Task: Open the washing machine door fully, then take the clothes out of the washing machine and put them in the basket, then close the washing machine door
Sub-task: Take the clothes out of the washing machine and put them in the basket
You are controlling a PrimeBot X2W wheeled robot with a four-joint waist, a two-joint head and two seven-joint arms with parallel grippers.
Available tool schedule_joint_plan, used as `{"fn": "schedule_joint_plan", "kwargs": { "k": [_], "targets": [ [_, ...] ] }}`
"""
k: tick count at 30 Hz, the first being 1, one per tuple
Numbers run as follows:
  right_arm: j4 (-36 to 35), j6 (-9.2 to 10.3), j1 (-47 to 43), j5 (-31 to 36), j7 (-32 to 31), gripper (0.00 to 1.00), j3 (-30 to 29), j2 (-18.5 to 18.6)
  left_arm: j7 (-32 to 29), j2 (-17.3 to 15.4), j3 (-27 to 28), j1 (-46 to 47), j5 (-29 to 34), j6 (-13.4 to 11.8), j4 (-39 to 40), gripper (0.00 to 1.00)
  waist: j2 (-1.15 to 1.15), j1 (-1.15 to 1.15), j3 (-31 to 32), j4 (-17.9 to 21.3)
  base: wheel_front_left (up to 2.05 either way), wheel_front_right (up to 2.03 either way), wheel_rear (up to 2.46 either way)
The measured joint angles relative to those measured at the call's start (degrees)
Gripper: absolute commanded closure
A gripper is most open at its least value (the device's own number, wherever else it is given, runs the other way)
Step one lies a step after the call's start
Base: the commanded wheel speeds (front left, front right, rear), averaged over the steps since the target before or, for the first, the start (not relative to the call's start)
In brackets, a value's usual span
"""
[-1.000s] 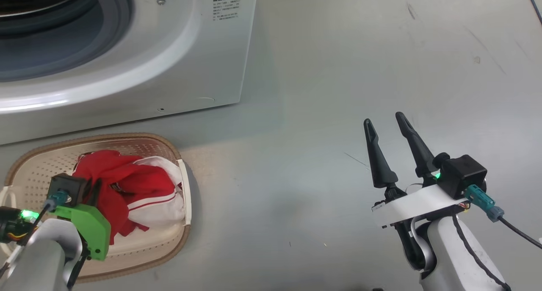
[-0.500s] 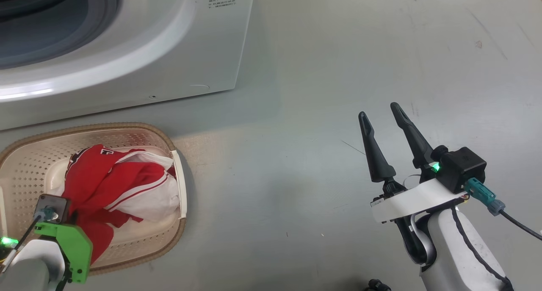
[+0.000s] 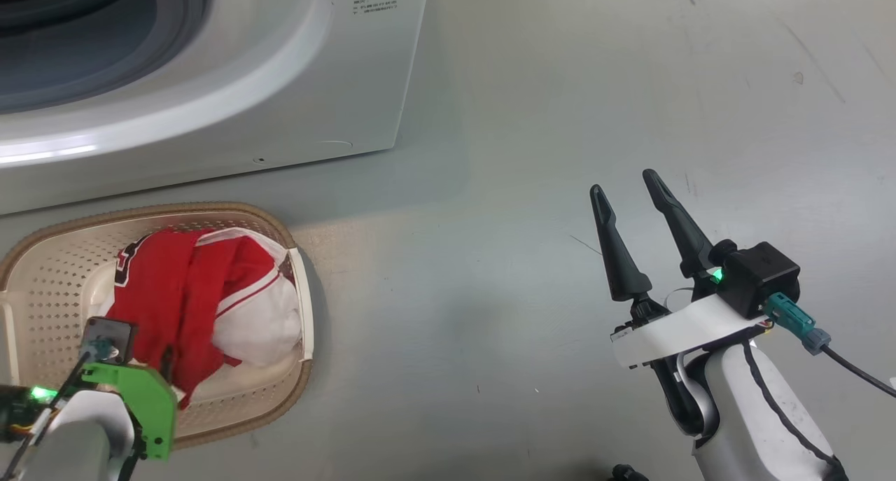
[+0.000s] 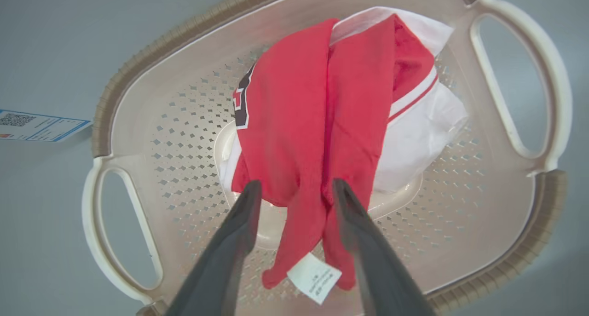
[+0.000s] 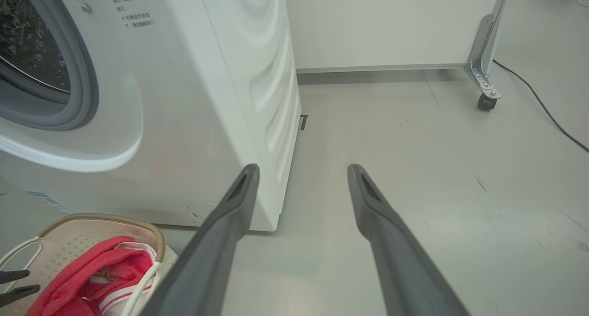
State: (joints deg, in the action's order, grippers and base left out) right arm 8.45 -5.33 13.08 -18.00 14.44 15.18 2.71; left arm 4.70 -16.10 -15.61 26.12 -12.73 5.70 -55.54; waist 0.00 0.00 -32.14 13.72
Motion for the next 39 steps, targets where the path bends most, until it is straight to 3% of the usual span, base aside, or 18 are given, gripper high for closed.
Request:
{"fn": "schedule_joint_plan", "kwargs": {
  "k": [8,20,31,39],
  "targets": [
    [1.2,0.0,0.4,0.0,0.0,0.0,0.0,0.0,1.5,1.6,-0.6,0.0,-0.5,0.2,-3.2,0.0,0.0,0.0,1.7,-0.2,0.0,0.0,0.0],
    [2.8,-0.12,0.3,-0.1,0.0,0.0,-0.8,0.0,8.8,4.9,2.6,1.0,-3.9,0.2,-2.6,0.0,0.0,0.0,7.6,-2.2,0.0,0.0,0.0],
    [4.9,-0.15,-3.5,-0.6,0.0,0.0,-3.5,0.3,9.7,7.2,1.9,0.9,-3.4,0.2,3.4,0.0,0.0,0.0,15.2,-5.8,0.0,0.0,0.0],
    [4.6,-0.15,-6.0,-1.2,0.0,0.0,-5.6,0.8,9.7,8.0,2.7,0.4,-3.3,0.7,13.8,0.0,0.0,0.0,20.1,-10.4,0.0,0.0,0.0]
  ]
}}
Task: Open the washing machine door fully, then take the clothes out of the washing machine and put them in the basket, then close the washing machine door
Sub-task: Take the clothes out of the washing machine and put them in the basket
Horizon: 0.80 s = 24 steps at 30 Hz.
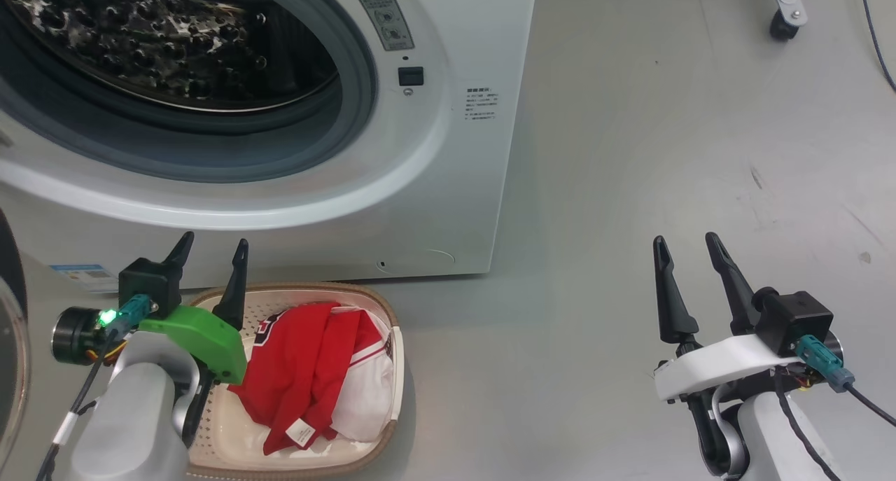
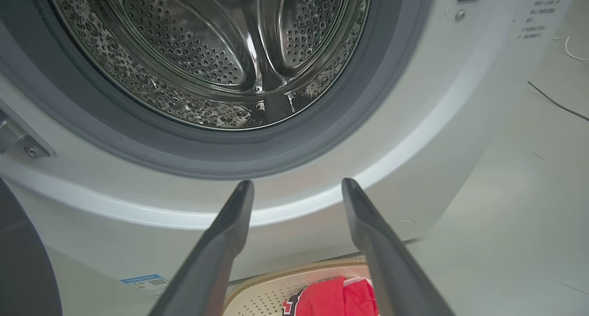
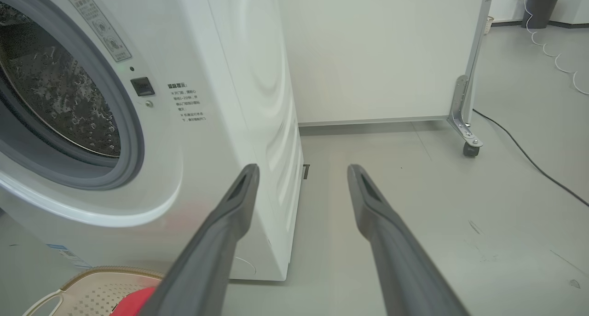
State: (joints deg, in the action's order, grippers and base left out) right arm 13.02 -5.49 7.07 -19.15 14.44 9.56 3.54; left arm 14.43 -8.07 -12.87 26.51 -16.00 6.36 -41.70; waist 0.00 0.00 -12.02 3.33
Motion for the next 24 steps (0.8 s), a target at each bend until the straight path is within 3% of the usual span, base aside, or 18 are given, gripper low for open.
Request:
{"fn": "schedule_joint_plan", "kwargs": {
  "k": [13,24],
  "targets": [
    [-1.0,-0.42,-3.1,-1.2,0.0,0.0,-1.8,-0.2,0.0,0.6,3.5,-8.1,0.0,-0.5,10.5,0.0,0.0,0.0,5.2,-4.0,0.0,0.0,0.0],
    [-1.7,-0.51,-4.2,-1.2,0.0,0.0,-1.6,-0.2,0.0,2.0,5.8,-14.7,-0.1,-1.1,17.3,0.0,0.0,0.0,8.1,-4.4,0.0,0.0,0.0]
  ]
}}
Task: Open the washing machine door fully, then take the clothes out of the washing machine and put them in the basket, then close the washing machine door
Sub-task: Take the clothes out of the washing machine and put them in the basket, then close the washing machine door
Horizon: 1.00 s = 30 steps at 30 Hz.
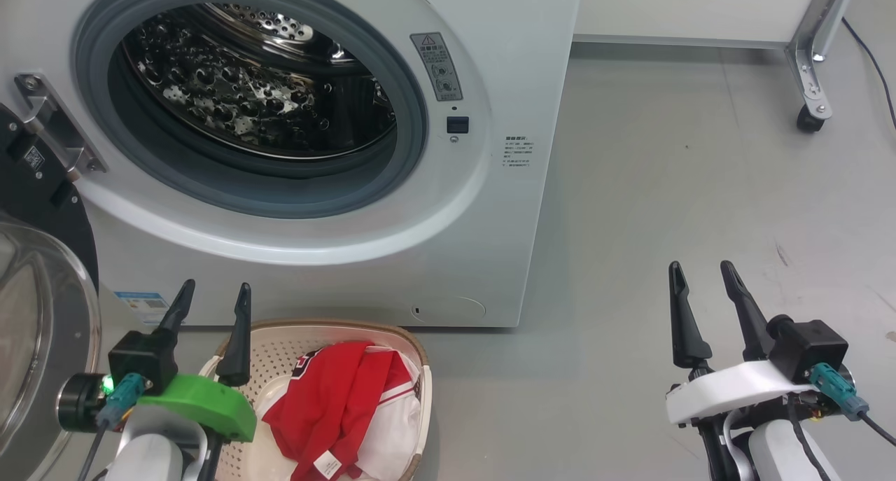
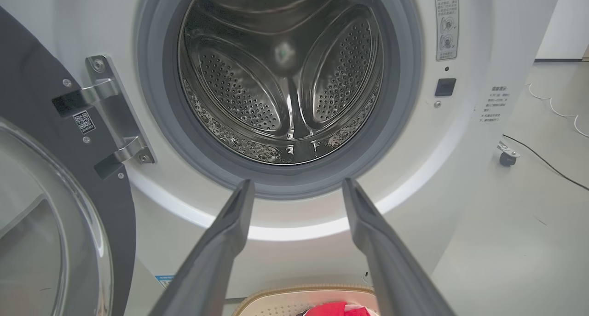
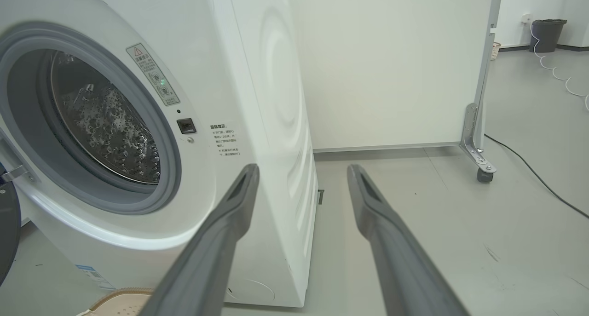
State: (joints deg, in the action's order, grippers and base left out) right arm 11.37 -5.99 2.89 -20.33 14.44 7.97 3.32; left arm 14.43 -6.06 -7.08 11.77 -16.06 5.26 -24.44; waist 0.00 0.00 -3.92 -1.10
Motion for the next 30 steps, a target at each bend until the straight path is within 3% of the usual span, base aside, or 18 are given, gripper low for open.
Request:
{"fn": "schedule_joint_plan", "kwargs": {
  "k": [30],
  "targets": [
    [-1.3,-0.43,-2.2,0.0,0.0,0.0,0.1,-0.1,0.0,1.5,1.9,-6.3,1.1,0.0,8.5,0.0,0.0,0.0,-0.1,1.5,0.0,0.0,0.0]
  ]
}}
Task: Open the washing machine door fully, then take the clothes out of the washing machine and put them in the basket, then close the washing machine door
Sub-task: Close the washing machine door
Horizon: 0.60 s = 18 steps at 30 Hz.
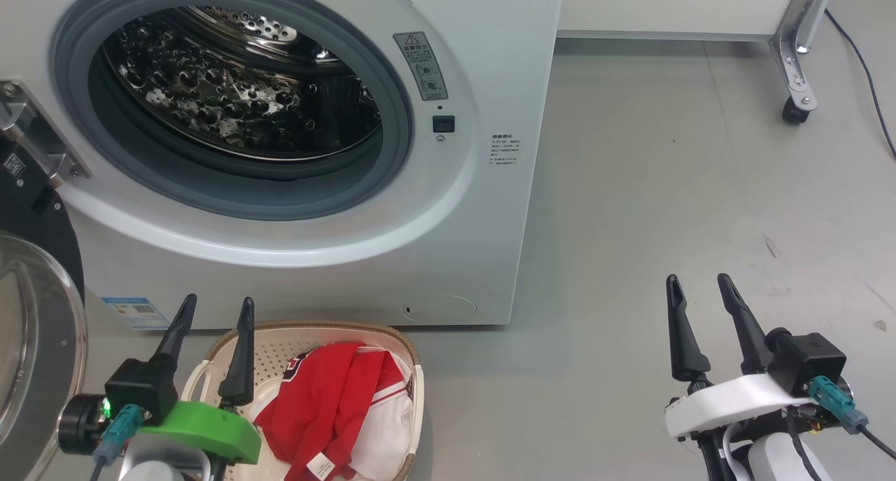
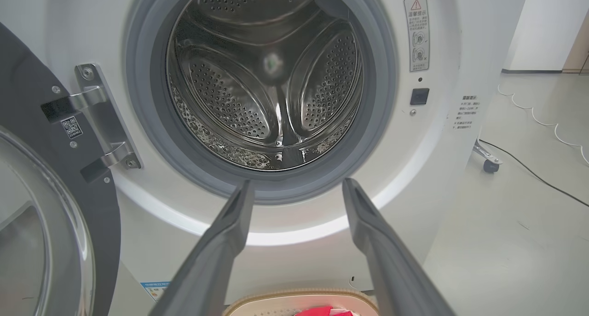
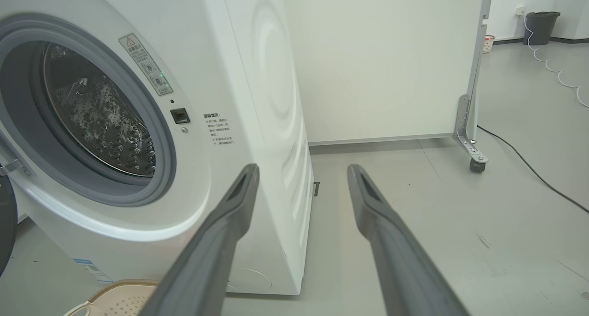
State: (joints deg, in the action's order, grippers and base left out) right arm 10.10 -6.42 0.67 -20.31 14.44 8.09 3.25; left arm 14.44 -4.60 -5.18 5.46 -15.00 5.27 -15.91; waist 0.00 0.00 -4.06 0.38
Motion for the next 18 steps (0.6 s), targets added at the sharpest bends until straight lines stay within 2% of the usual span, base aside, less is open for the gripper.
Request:
{"fn": "schedule_joint_plan", "kwargs": {
  "k": [18],
  "targets": [
    [-0.1,0.0,0.0,0.0,0.0,0.0,0.3,-0.1,0.0,0.6,0.5,-1.7,-0.1,0.6,0.9,0.0,0.0,0.0,0.0,0.2,-0.02,0.02,0.0]
  ]
}}
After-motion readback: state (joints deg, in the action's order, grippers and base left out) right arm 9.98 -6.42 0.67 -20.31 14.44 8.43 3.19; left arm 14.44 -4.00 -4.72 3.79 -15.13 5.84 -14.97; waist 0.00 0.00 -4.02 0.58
